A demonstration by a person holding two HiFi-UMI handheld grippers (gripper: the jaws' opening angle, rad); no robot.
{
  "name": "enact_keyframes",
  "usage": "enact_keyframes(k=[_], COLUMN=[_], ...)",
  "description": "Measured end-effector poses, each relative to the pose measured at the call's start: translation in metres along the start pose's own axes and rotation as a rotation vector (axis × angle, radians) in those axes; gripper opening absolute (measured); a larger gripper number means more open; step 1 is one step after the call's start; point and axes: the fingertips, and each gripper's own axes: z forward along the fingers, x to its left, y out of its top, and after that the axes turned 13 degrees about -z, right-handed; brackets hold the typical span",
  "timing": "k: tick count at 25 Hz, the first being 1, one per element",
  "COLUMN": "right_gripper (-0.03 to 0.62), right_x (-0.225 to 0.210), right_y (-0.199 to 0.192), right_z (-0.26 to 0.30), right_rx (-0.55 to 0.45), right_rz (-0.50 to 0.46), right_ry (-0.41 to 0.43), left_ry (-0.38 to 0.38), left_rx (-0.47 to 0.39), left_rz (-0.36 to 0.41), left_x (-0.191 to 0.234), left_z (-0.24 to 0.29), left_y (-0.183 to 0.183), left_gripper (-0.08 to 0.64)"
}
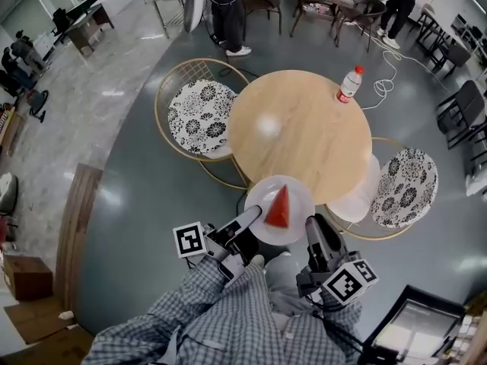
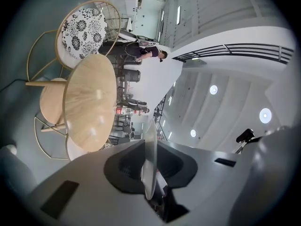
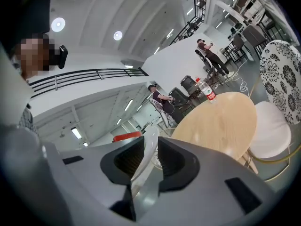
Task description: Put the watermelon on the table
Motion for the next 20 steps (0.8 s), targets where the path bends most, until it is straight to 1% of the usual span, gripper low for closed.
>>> enact_keyframes(k=[6, 11, 16, 20], right_gripper=[0.083, 0.071, 0.071, 0.071], right_x=[-0.013, -0.032, -0.058, -0.08], right_y=[-0.003, 0.006, 0.024, 0.043], right_z=[0.014, 0.028, 0.055, 0.078], right_rx=[0.049, 0.052, 0.086, 0.124], right_rz=[-0.085, -0.062, -0.078, -0.132], right_ry=[-0.021, -0.022, 0.012, 0.049], left_ry=[0.009, 0.013, 0.017, 0.013], left_rx=[-0.007, -0.023, -0.051, -0.086], left_rz=[-0.008, -0.01, -0.012, -0.011], left_x=[0.006, 0.011, 0.015, 0.016], left_z=[0.008, 0.028, 0.059, 0.089], left_y=[0.009, 0.02, 0.04, 0.055], left_gripper=[0.055, 0.055, 0.055, 0.055])
